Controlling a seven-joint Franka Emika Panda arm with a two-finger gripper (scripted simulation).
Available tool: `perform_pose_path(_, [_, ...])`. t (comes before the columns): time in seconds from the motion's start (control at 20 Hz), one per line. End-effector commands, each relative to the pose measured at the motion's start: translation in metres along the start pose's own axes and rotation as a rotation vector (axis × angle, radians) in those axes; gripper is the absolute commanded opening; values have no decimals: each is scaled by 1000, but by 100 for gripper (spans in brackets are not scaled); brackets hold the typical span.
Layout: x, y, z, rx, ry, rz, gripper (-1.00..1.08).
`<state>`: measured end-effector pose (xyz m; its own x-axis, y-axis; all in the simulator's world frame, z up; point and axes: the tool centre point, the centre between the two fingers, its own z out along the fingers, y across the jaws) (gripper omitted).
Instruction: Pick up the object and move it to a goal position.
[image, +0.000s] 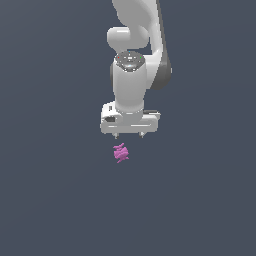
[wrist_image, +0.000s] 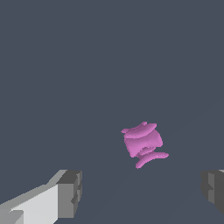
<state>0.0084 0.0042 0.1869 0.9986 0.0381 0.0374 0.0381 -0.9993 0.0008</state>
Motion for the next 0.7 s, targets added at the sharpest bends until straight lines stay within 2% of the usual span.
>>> perform_pose_path(0.0, [0,0,0,0,0,0,100])
perform_pose_path(0.4, [3,17,-14,-28,31,-19,100])
perform_pose_path(0.65, [3,16,-13,-28,31,-20,100])
